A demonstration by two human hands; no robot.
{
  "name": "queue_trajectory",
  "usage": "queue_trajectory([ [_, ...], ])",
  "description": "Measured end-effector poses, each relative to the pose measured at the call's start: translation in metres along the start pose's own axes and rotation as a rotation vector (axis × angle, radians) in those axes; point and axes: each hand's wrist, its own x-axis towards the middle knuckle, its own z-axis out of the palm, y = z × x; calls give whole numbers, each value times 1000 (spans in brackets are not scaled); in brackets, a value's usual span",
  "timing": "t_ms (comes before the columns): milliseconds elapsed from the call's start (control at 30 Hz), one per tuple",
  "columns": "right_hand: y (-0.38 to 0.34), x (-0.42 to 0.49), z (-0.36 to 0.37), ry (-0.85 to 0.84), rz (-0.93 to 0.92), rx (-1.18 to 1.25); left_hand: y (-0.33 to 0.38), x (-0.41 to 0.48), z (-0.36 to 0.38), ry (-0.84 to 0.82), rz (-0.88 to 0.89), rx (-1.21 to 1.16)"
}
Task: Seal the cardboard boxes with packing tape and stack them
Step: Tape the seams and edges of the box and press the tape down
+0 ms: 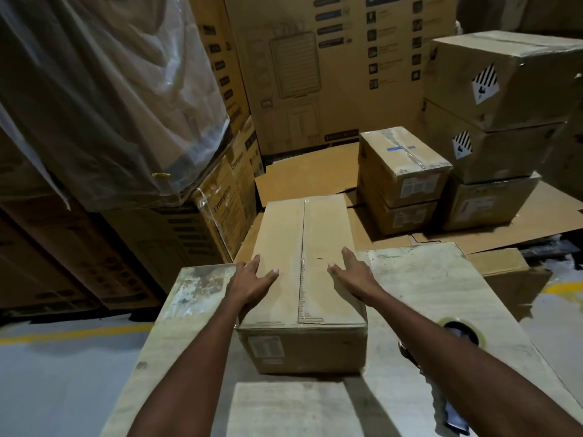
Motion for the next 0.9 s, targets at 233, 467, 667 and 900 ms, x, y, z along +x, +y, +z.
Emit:
queue_trajectory([
  [233, 8, 7, 3, 19, -25, -92, 2, 7, 11, 4, -27, -64],
  [467, 8, -13, 4, 27, -41, -79, -4, -16, 13, 9, -49, -22],
  [667, 14, -51, 6, 10, -73, -93, -10, -58, 14, 20, -67, -10],
  [900, 26, -109, 3, -38, -83, -85, -15, -125, 16, 26, -86, -16],
])
